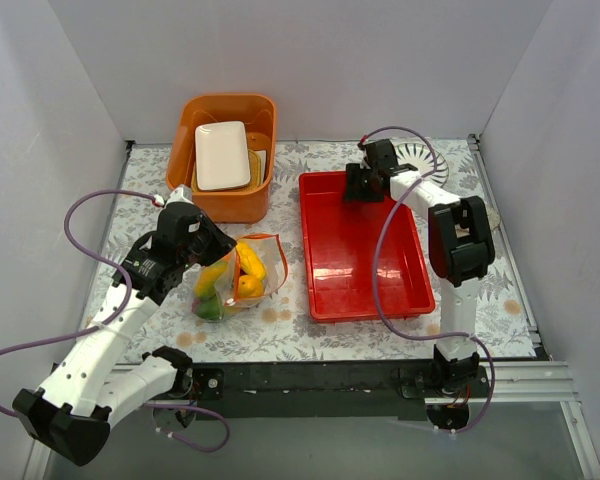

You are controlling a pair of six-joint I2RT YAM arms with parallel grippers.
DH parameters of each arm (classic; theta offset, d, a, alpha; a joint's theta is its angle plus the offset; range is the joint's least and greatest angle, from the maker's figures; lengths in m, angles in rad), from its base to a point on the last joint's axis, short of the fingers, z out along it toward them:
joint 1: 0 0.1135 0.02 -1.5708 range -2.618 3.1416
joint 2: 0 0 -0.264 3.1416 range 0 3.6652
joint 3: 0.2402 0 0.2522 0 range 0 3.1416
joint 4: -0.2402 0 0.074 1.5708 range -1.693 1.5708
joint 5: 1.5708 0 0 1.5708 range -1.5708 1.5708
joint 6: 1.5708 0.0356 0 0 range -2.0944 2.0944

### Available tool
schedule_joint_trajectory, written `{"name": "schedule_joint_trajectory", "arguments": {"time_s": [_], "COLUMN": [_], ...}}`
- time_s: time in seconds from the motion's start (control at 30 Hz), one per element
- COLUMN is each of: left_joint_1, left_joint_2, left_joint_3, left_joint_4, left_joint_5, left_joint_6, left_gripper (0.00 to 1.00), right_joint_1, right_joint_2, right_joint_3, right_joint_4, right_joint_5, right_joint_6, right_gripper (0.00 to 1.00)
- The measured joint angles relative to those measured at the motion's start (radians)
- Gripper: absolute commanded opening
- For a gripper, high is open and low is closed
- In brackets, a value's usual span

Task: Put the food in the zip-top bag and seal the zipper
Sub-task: Pick up the fake fruit from the bin.

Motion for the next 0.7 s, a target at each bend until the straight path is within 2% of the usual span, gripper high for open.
{"name": "schedule_joint_trajectory", "arguments": {"time_s": [0.43,0.5,0.57,0.7], "left_joint_1": [0.000,0.000,0.000,0.000], "left_joint_2": [0.000,0.000,0.000,0.007], "left_joint_3": [-0.003,-0.006,-0.012,-0.014], "left_joint_4": [0.005,0.018,0.030,0.044], "left_joint_5": [-0.003,0.007,0.020,0.033], "left_joint_6": [-0.005,-0.016,-0.027,-0.037], "left_gripper": [0.00,0.00,0.00,0.01], "right_joint_1": [0.019,0.032,0.044,0.061], "right_joint_2": [-0.239,-0.256,-0.274,-0.335], "right_joint_3": [-0.335,-0.358,-0.384,-0.459], "right_joint_4": [0.034,0.028,0.026,0.019], "right_joint_5": [-0.111,-0.124,-0.129,-0.148], "right_joint_6": [-0.001,-0.004,-0.005,-0.008], "right_gripper": [0.47,0.52,0.62,0.72]}}
